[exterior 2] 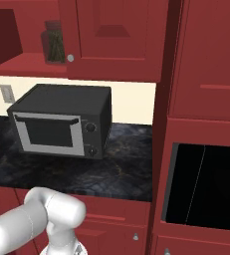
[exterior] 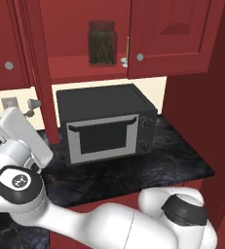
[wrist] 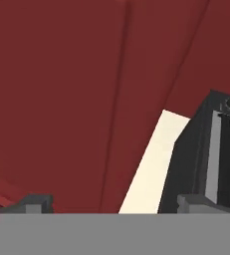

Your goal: Pick the jar and candle from the dining table and place them in the open cabinet. Close the cabinet after placing the objects.

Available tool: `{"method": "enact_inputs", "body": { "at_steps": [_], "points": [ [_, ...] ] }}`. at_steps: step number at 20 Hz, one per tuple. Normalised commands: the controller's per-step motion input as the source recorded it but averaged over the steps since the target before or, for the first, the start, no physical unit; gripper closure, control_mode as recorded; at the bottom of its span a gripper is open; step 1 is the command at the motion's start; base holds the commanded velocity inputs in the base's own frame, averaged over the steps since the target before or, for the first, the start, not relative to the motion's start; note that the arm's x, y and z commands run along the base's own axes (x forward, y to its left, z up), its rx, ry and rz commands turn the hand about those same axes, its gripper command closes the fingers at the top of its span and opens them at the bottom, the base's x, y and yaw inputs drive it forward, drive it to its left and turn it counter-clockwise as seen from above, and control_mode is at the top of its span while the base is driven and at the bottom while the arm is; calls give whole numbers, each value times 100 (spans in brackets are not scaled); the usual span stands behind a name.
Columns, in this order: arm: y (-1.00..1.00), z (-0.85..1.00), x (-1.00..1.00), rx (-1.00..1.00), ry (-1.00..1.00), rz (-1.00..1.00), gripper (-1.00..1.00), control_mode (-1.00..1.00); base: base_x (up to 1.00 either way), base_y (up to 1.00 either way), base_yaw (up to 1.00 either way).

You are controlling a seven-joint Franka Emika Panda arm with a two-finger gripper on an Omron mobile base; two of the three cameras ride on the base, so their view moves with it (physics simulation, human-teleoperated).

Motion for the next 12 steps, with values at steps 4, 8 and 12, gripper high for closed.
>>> {"method": "enact_inputs", "body": {
  "at_steps": [4, 8, 12],
  "points": [
    [-39, 10, -6, 0, -3, -16, -100, -100, 0, 0, 0],
    [-42, 21, -12, 0, -5, -14, -100, -100, 0, 0, 0],
    [-45, 23, -20, 0, -6, -9, -100, -100, 0, 0, 0]
  ]
}}
